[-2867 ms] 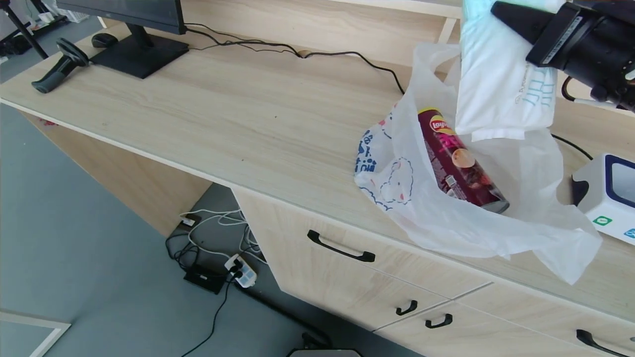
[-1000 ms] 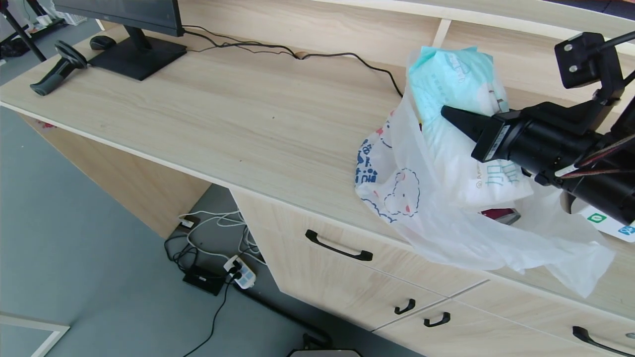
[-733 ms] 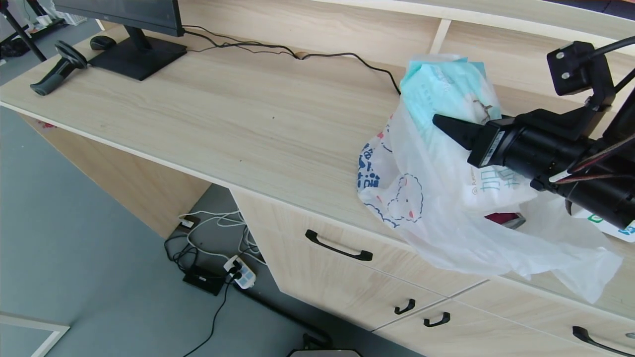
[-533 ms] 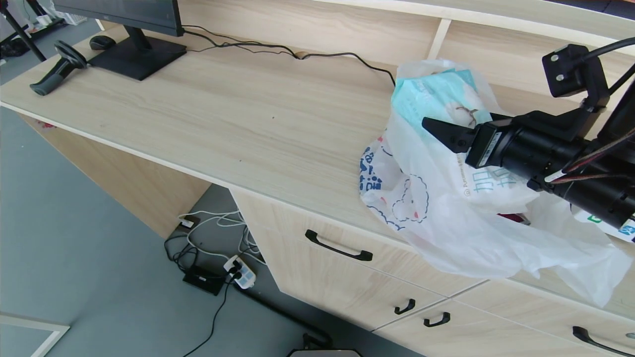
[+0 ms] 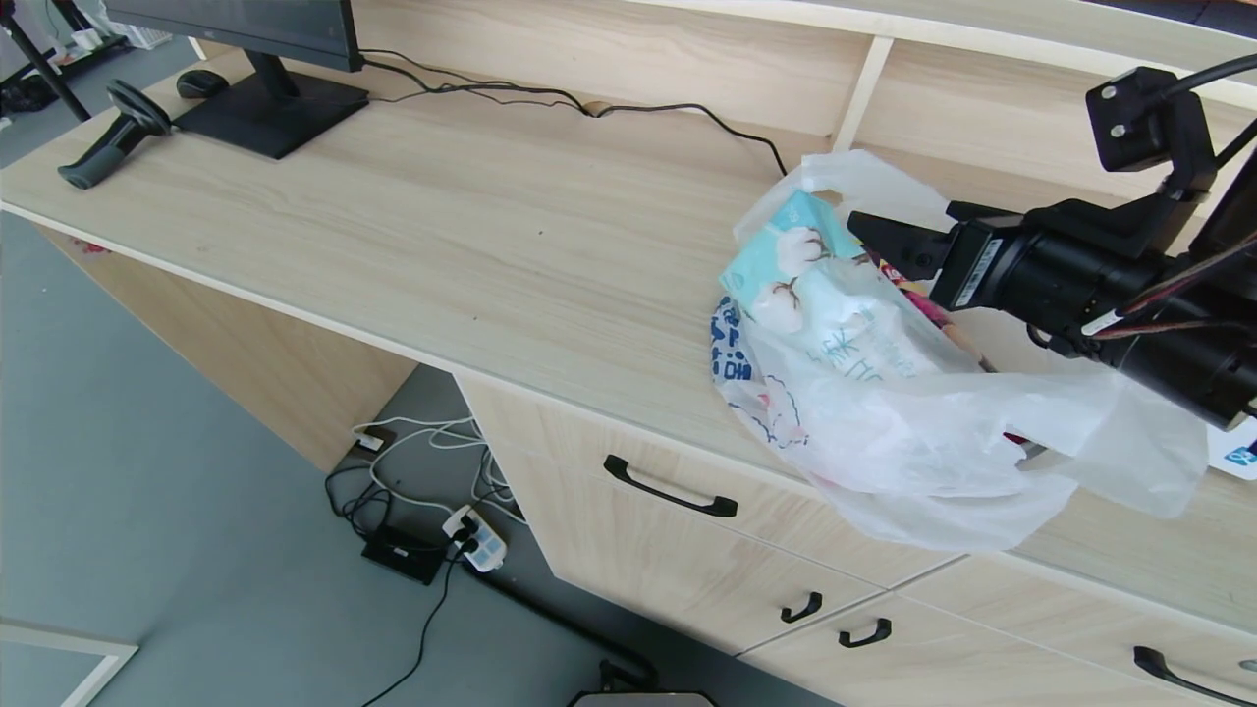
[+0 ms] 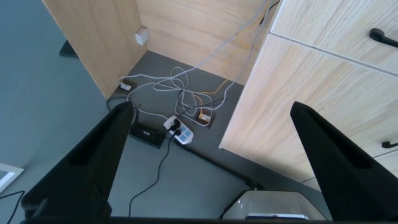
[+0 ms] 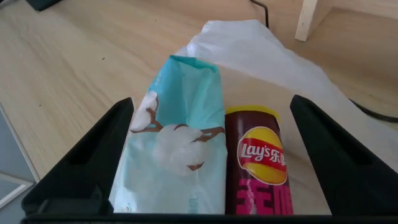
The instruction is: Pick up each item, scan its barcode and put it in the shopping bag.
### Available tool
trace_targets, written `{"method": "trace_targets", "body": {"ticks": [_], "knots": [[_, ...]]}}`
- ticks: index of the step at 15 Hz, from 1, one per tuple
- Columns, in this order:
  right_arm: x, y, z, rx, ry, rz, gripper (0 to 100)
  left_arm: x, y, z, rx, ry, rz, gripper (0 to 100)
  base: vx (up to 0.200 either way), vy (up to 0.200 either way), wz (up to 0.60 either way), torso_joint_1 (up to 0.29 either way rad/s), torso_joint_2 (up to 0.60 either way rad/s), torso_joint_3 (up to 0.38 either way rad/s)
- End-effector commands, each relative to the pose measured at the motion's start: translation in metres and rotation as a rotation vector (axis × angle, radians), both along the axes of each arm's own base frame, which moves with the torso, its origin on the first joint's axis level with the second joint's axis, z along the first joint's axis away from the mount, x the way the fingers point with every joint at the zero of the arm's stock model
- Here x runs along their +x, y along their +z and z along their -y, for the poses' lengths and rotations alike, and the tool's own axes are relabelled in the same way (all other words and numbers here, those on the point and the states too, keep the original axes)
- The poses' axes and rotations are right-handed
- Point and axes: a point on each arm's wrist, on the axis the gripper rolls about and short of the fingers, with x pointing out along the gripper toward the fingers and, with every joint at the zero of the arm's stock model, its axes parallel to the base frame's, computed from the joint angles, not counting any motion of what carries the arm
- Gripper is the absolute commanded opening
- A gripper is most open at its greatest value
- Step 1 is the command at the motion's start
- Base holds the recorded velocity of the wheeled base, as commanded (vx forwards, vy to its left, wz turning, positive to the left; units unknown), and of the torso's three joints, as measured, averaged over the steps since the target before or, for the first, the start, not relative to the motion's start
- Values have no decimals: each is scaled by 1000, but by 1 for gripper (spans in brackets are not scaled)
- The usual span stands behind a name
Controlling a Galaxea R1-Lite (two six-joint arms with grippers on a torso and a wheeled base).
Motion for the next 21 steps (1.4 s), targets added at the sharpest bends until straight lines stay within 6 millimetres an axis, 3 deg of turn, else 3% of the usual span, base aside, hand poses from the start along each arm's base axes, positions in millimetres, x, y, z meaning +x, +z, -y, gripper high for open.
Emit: {"method": "trace_targets", "body": {"ticks": [1, 8, 15, 18, 21], "knots": [[1, 1, 4, 0, -15, 6, 100, 0, 0, 0, 0, 0, -1, 100, 0, 0, 0, 0, 0, 0], [-2, 8, 6, 10, -18, 31, 100, 0, 0, 0, 0, 0, 1, 100, 0, 0, 0, 0, 0, 0], [-26, 24, 10, 26, 7, 90, 100, 0, 0, 0, 2, 0, 1, 100, 0, 0, 0, 0, 0, 0], [-48, 30, 13, 40, 28, 117, 100, 0, 0, 0, 0, 0, -1, 100, 0, 0, 0, 0, 0, 0], [-98, 4, 32, 24, 64, 82, 100, 0, 0, 0, 0, 0, -2, 100, 0, 0, 0, 0, 0, 0]]}}
